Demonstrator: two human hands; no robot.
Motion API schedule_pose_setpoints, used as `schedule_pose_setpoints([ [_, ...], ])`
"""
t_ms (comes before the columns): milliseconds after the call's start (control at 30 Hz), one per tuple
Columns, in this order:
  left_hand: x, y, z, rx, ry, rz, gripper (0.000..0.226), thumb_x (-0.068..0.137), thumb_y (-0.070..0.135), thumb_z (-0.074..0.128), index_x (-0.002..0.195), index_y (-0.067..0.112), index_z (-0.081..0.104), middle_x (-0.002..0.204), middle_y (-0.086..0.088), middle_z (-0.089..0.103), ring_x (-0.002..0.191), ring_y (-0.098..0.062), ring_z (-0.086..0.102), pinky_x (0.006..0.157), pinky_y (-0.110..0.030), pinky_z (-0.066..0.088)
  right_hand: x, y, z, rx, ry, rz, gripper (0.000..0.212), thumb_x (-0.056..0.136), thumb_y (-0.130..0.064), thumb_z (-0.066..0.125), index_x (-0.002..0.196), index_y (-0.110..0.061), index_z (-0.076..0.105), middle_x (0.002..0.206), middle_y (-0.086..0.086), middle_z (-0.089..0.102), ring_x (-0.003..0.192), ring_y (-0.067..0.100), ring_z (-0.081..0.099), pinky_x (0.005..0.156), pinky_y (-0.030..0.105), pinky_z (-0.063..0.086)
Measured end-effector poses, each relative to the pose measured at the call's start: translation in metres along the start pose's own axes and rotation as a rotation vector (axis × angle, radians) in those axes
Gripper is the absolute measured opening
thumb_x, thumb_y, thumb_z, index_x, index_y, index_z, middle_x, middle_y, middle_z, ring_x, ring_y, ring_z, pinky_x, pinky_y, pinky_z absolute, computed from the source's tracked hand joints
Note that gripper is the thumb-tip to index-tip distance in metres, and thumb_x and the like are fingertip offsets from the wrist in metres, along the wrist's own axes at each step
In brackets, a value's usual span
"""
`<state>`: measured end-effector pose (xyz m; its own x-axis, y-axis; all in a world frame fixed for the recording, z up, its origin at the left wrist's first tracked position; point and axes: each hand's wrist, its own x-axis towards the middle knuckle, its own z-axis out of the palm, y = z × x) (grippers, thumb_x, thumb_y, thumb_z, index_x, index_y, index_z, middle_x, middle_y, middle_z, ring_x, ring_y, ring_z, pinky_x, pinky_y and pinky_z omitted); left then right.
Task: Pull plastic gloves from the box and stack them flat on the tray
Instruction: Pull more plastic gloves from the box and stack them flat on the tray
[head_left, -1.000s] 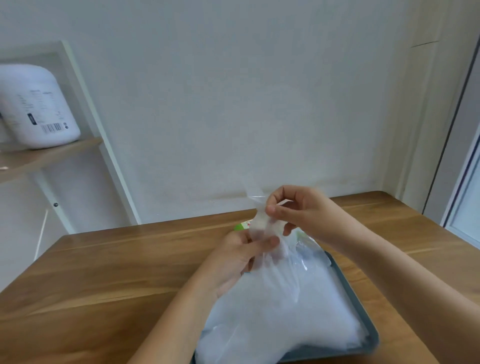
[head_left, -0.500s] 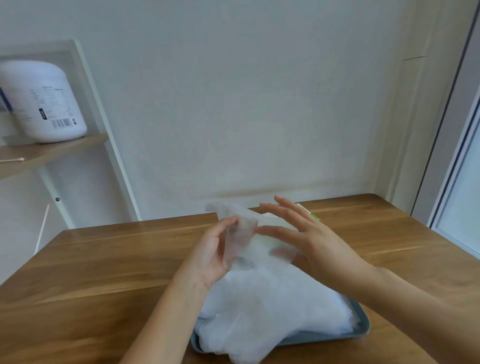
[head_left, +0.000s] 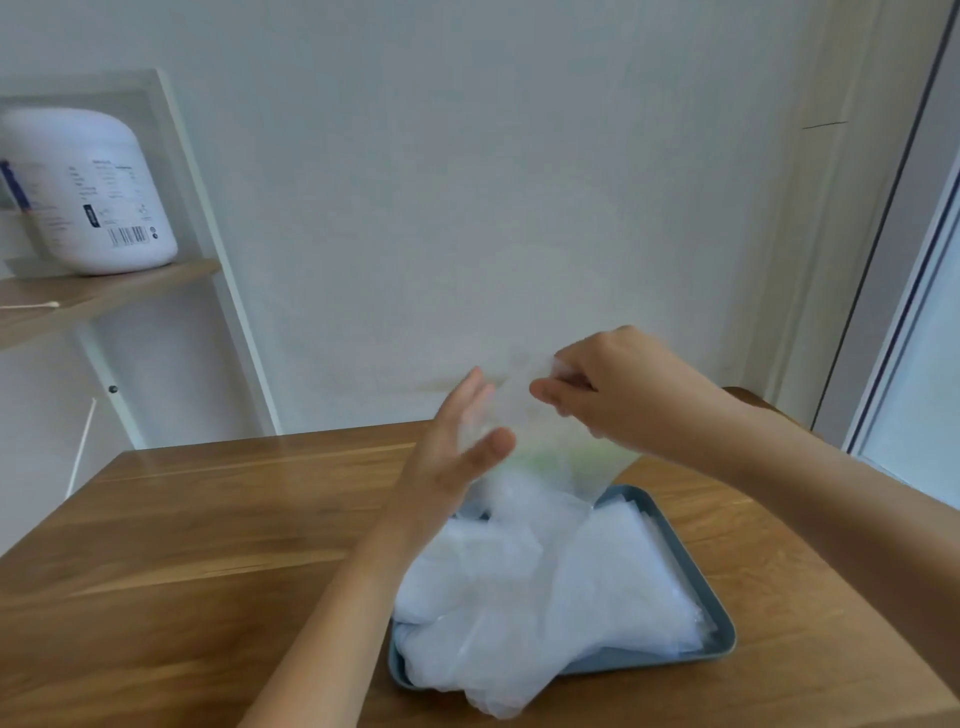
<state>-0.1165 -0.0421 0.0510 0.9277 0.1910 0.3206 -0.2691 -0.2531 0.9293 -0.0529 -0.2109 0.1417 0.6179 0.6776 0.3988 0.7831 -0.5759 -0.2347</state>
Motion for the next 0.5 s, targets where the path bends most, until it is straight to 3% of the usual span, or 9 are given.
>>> schedule_pose_setpoints([
  [33, 0.0, 0.002, 0.002, 0.074, -0.032, 0.0, 0.107, 0.049, 0.083, 0.069, 0.139, 0.034, 0.039, 0.136, 0.027, 0.047, 0.128, 0.011, 0.039, 0.1, -0.016, 0.041, 0.0, -0.004, -0.001, -0.022, -0.008, -0.025, 0.042, 0.096, -0.037, 0.051, 0.076, -0.002, 0.062, 0.067, 0.011, 0.062, 0.054, 0.02, 0.05, 0.062, 0.035, 0.046],
  [100, 0.0, 0.001, 0.004, 0.162, -0.044, -0.003, 0.08, 0.062, 0.064, 0.073, 0.128, 0.027, 0.05, 0.11, 0.024, 0.061, 0.107, 0.005, 0.055, 0.089, -0.019, 0.046, 0.0, -0.01, -0.005, -0.012, -0.037, -0.056, 0.041, 0.096, -0.038, 0.051, 0.073, -0.007, 0.063, 0.056, 0.001, 0.058, 0.046, 0.01, 0.047, 0.053, 0.026, 0.043],
  [133, 0.001, 0.0, 0.003, 0.156, -0.048, -0.018, 0.074, 0.063, 0.061, 0.074, 0.124, 0.025, 0.053, 0.098, 0.02, 0.062, 0.095, 0.001, 0.058, 0.083, -0.019, 0.046, -0.001, -0.011, -0.008, 0.038, -0.05, -0.05, 0.04, 0.095, -0.038, 0.051, 0.07, -0.01, 0.063, 0.047, -0.003, 0.054, 0.041, 0.007, 0.045, 0.047, 0.019, 0.038],
  [200, 0.002, -0.002, 0.0, 0.079, -0.054, -0.063, 0.06, 0.066, 0.059, 0.075, 0.108, 0.019, 0.063, 0.092, 0.006, 0.065, 0.091, -0.012, 0.061, 0.082, -0.028, 0.047, -0.003, -0.013, -0.015, 0.196, -0.064, -0.026, 0.039, 0.095, -0.039, 0.051, 0.065, -0.016, 0.062, 0.039, -0.004, 0.049, 0.035, 0.006, 0.039, 0.043, 0.017, 0.034],
  [300, 0.0, 0.002, -0.004, -0.07, -0.074, -0.073, 0.011, 0.081, 0.033, 0.069, 0.076, 0.024, 0.073, 0.077, 0.008, 0.069, 0.078, -0.005, 0.064, 0.073, -0.015, 0.047, -0.004, -0.012, -0.022, 0.53, -0.05, 0.047, 0.04, 0.097, -0.036, 0.047, 0.066, -0.015, 0.061, 0.038, -0.001, 0.047, 0.034, 0.012, 0.03, 0.034, 0.019, 0.027],
  [400, -0.001, 0.005, -0.017, -0.268, -0.047, -0.058, 0.032, 0.083, 0.02, 0.064, 0.052, 0.024, 0.07, 0.057, 0.011, 0.063, 0.057, 0.001, 0.058, 0.059, -0.011, 0.043, -0.007, -0.006, -0.022, 0.847, -0.042, 0.166, 0.042, 0.101, -0.03, 0.042, 0.069, -0.01, 0.059, 0.035, 0.002, 0.042, 0.03, 0.013, 0.022, 0.033, 0.017, 0.016],
  [500, -0.003, 0.006, -0.039, -0.441, -0.056, -0.075, 0.034, 0.071, 0.032, 0.082, 0.056, 0.011, 0.06, 0.055, -0.002, 0.052, 0.052, -0.011, 0.051, 0.054, -0.018, 0.045, -0.014, 0.005, -0.016, 0.969, -0.058, 0.259, 0.042, 0.103, -0.026, 0.037, 0.073, -0.005, 0.057, 0.03, 0.002, 0.035, 0.028, 0.013, 0.019, 0.034, 0.02, 0.014],
])
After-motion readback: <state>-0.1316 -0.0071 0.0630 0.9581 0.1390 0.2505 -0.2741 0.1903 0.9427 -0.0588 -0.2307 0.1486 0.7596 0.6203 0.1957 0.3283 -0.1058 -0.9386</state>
